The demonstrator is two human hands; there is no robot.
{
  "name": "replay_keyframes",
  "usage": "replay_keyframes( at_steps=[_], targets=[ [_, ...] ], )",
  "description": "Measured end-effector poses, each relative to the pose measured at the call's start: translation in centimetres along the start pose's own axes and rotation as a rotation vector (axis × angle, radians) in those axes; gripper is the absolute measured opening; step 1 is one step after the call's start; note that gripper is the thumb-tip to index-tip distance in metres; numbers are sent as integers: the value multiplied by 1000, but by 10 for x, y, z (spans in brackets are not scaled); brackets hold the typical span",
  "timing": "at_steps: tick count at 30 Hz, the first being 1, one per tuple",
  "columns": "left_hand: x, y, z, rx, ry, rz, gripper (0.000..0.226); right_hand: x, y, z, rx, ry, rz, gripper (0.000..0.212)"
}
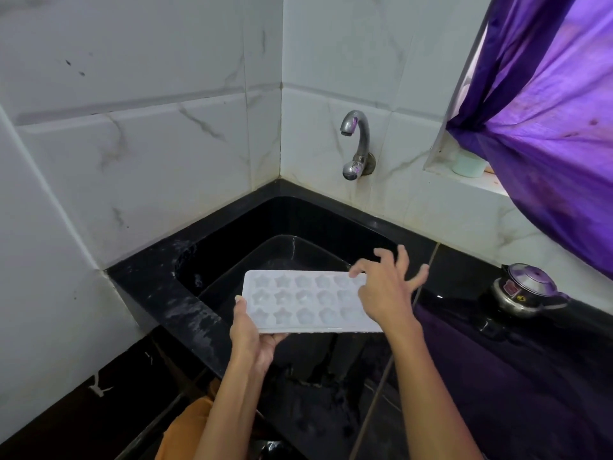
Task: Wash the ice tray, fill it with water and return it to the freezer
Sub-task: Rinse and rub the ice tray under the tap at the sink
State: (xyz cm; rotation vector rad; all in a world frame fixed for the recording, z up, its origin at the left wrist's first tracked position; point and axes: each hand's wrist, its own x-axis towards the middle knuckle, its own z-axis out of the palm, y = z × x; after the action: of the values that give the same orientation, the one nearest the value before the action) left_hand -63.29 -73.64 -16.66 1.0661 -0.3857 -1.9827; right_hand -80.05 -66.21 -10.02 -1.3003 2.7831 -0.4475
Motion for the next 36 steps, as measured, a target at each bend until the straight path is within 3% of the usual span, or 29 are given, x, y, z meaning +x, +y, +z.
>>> replay_keyframes(
  at_steps=[5,12,23,32,36],
  targets=[
    [8,4,-7,-21,-10,-6,44,-9,12,7,-39,-50,84,50],
    [7,6,-5,-25,-15,3,42,-17,11,15,-101,-96,55,62],
    [12,6,-1,7,-9,0,42,-19,12,11,-121,-94,65,62],
    [13,4,0,14,-4,-19,42,-17,9,16,-120,-82,97,53],
    [9,3,2,34,-3,-21,40,-16,12,18,-116,-99,127,31]
  ],
)
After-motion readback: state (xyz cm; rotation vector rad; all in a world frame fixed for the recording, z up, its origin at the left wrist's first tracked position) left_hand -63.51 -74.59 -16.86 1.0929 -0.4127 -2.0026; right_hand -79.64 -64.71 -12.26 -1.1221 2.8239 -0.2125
